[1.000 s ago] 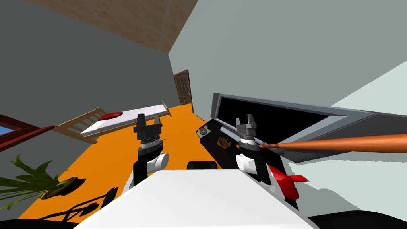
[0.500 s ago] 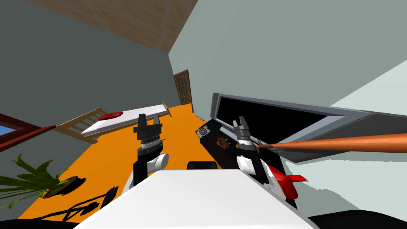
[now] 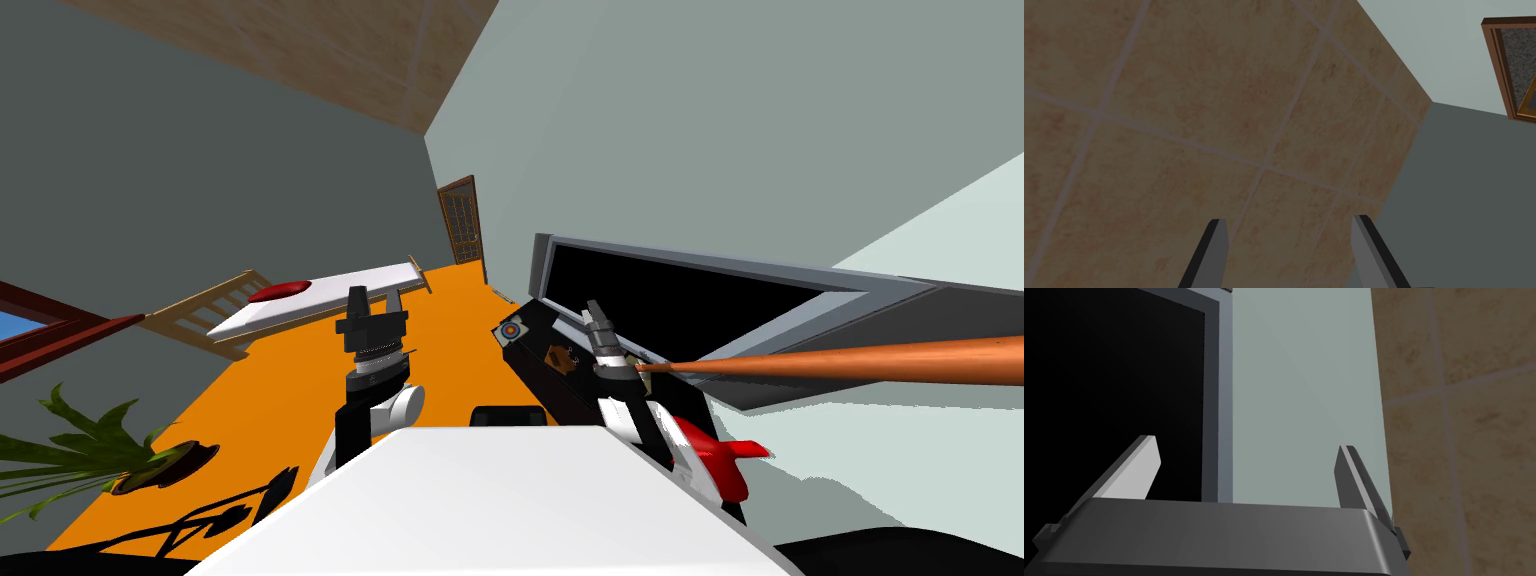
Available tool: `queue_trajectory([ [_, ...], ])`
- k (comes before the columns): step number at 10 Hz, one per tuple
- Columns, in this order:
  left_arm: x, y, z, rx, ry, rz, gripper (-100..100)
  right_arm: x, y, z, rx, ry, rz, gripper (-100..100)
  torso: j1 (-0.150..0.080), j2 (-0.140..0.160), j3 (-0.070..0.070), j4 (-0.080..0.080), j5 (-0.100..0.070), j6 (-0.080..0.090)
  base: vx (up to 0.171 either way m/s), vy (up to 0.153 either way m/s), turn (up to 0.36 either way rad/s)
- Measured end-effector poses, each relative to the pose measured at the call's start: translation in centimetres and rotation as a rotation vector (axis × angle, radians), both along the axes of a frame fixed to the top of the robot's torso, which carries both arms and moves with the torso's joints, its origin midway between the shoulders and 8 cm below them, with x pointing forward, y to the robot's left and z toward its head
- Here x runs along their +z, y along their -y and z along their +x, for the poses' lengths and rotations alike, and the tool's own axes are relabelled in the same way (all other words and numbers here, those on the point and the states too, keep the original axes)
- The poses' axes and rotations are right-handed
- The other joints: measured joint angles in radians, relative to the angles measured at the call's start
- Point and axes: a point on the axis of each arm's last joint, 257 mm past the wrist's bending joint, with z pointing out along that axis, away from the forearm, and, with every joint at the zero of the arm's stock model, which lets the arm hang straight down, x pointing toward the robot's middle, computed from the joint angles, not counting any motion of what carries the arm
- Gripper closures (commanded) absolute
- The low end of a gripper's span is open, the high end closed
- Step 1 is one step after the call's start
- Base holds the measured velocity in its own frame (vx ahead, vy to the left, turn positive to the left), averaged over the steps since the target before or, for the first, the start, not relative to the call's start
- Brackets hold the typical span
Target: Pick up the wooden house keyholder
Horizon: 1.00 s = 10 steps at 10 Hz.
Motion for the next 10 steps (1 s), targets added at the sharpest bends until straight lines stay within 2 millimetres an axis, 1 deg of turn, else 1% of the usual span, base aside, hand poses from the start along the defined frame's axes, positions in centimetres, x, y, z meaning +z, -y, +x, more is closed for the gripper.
queue_trajectory([
  [1, 0.0, 0.0, 0.0, 0.0, 0.0, 0.0, 0, -1.3, 0.0, 0.4, -0.007, -0.03, -0.046, -100, 0.0, 0.0, 0.0, 0.0, 0.0, 0.0, -0.001, -0.013, 0.01],
  [2, 0.0, 0.0, 0.0, 0.0, 0.0, 0.0, 0, -2.1, -0.2, 0.5, -0.013, -0.049, -0.085, -100, 0.0, 0.0, 0.0, 0.0, 0.0, 0.0, -0.001, -0.012, 0.023],
  [3, 0.0, 0.0, 0.0, 0.0, 0.0, 0.0, 0, -3.5, -0.3, 0.6, -0.018, -0.08, -0.131, -100, 0.0, 0.0, 0.0, 0.0, 0.0, 0.0, 0.0, -0.011, 0.014],
  [4, 0.0, 0.0, 0.0, 0.0, 0.0, 0.0, 0, -4.3, -0.4, 0.7, -0.024, -0.098, -0.174, -100, 0.0, 0.0, 0.0, 0.0, 0.0, 0.0, 0.001, -0.005, -0.002],
  [5, 0.0, 0.0, 0.0, 0.0, 0.0, 0.0, 0, -4.6, -0.4, 0.8, -0.028, -0.105, -0.197, -100, 0.001, 0.0, 0.0, 0.0, 0.0, 0.0, 0.002, -0.005, 0.034],
  [6, 0.0, 0.0, 0.0, 0.0, 0.0, 0.0, 0, -5.9, -0.3, 0.9, -0.033, -0.134, -0.242, -100, 0.0, 0.0, 0.0, 0.0, 0.0, 0.0, 0.002, -0.007, 0.014],
  [8, 0.0, 0.0, 0.0, 0.0, 0.0, 0.0, 0, -8.0, -0.3, 1.2, -0.041, -0.181, -0.334, -100, 0.0, 0.0, 0.0, 0.0, 0.0, 0.0, 0.005, -0.008, 0.025],
  [10, 0.0, 0.0, 0.0, 0.0, 0.0, 0.0, 0, -9.4, -0.2, 1.3, -0.05, -0.209, -0.404, -100, 0.001, 0.0, 0.0, 0.0, 0.0, 0.0, 0.003, -0.001, 0.02],
])
